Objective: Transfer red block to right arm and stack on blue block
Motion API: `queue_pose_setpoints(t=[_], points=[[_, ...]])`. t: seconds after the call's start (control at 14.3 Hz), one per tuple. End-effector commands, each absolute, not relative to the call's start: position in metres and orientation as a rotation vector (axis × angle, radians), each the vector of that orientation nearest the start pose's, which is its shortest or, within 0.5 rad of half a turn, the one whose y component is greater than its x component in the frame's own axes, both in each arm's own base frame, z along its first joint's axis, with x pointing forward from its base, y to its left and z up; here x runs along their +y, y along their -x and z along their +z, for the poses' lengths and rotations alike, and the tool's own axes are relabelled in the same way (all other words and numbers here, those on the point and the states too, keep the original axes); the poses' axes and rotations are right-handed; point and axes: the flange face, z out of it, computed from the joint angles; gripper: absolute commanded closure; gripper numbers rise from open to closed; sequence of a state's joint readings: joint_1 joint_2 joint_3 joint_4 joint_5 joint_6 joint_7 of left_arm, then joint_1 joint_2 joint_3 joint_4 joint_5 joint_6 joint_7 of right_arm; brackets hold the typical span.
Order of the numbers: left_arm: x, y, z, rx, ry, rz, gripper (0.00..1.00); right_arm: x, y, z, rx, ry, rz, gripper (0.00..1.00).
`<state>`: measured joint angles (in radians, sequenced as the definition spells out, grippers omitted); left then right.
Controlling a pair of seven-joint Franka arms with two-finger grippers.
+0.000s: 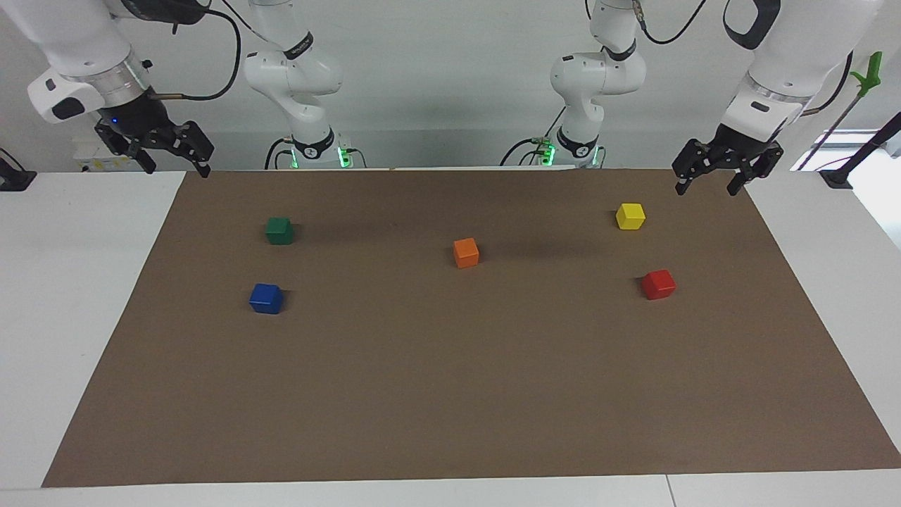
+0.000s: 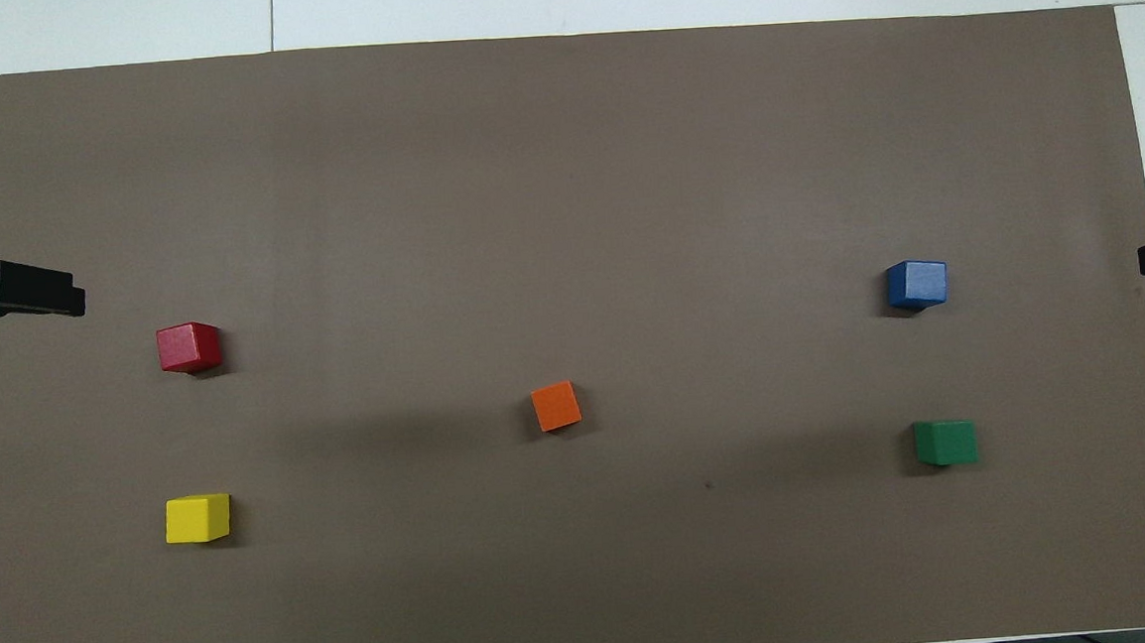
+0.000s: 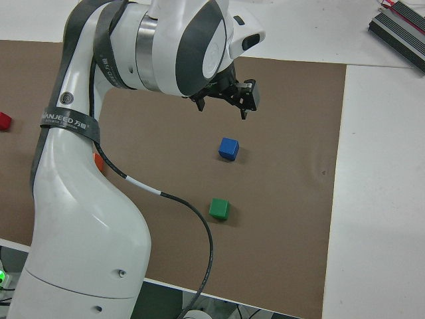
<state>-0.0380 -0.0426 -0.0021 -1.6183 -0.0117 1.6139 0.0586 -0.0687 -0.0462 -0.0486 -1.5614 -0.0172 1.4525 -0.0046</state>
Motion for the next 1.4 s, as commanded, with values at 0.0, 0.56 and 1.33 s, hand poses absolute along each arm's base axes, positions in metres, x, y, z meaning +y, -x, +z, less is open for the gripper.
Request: queue_pose_setpoints(t=[0.0, 0.56, 1.33], points=[[-0.025, -0.540, 0.629, 0.152, 3.159, -0.066, 0.00, -0.068, -0.518, 0.643, 0.160, 3.162, 0.127, 0.00], [-0.007, -0.534, 0.620, 0.105, 3.162, -0.071, 0.00, -0.065, -0.510, 0.635, 0.097, 3.137, 0.145, 0.00], [0.024, -0.552, 0.501, 0.037, 3.149, -0.195, 0.00, -0.103, -0.469, 0.586, -0.100, 2.793, 0.024, 0.00]])
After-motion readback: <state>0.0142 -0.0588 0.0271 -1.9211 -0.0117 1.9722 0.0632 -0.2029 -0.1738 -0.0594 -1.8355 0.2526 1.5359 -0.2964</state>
